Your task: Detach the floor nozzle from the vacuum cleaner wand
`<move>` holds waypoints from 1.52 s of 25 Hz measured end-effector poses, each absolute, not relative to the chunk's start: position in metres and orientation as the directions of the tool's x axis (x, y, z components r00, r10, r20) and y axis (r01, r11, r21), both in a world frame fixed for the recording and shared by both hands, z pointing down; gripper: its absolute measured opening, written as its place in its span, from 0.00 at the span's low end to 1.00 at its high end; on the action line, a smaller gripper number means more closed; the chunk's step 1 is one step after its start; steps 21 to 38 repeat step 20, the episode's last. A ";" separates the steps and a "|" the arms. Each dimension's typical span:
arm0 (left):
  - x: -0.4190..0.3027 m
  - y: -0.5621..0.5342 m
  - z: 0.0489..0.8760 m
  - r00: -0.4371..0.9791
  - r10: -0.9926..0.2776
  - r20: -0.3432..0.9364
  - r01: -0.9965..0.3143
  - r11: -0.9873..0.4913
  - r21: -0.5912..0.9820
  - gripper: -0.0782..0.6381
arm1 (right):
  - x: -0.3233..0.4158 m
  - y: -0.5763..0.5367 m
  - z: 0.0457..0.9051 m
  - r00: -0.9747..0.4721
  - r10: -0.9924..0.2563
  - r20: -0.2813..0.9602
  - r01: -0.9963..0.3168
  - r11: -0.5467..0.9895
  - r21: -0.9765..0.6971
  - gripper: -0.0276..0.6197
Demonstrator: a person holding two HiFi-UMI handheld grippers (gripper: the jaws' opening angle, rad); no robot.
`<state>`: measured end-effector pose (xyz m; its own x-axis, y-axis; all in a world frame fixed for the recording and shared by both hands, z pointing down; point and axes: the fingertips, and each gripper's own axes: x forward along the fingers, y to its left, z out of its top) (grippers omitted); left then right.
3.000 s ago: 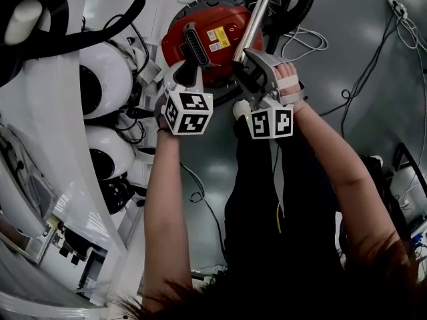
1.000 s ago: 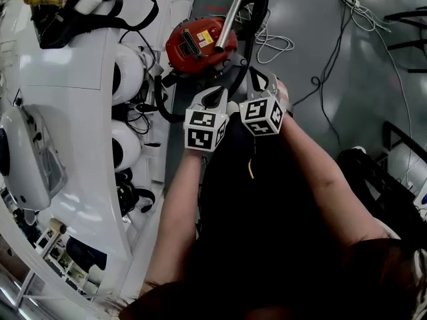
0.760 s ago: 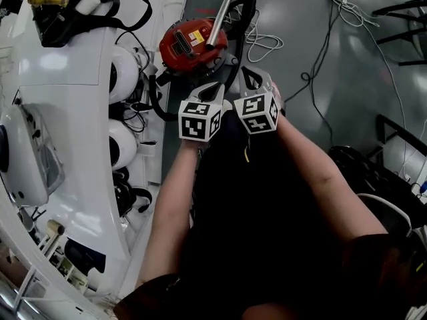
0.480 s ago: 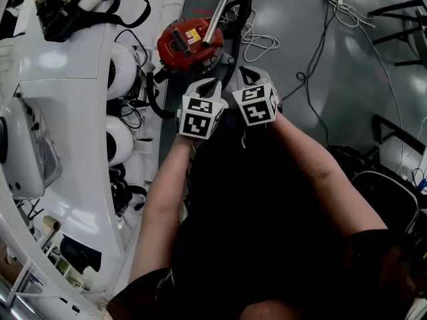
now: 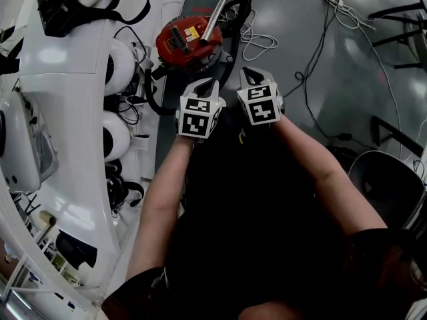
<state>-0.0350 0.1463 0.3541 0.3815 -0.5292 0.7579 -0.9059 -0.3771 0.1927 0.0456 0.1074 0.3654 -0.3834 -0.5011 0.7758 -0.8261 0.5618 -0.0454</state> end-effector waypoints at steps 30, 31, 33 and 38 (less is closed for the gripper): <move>-0.047 0.127 0.353 0.379 -0.564 0.733 -0.925 -0.238 0.296 0.12 | 0.043 0.100 0.369 -0.387 -0.518 0.763 -0.852 0.518 -0.080 0.04; -0.047 0.127 0.353 0.379 -0.564 0.733 -0.925 -0.238 0.296 0.12 | 0.043 0.100 0.369 -0.387 -0.518 0.763 -0.852 0.518 -0.080 0.04; -0.047 0.127 0.353 0.379 -0.564 0.733 -0.925 -0.238 0.296 0.12 | 0.043 0.100 0.369 -0.387 -0.518 0.763 -0.852 0.518 -0.080 0.04; -0.047 0.127 0.353 0.379 -0.564 0.733 -0.925 -0.238 0.296 0.12 | 0.043 0.100 0.369 -0.387 -0.518 0.763 -0.852 0.518 -0.080 0.04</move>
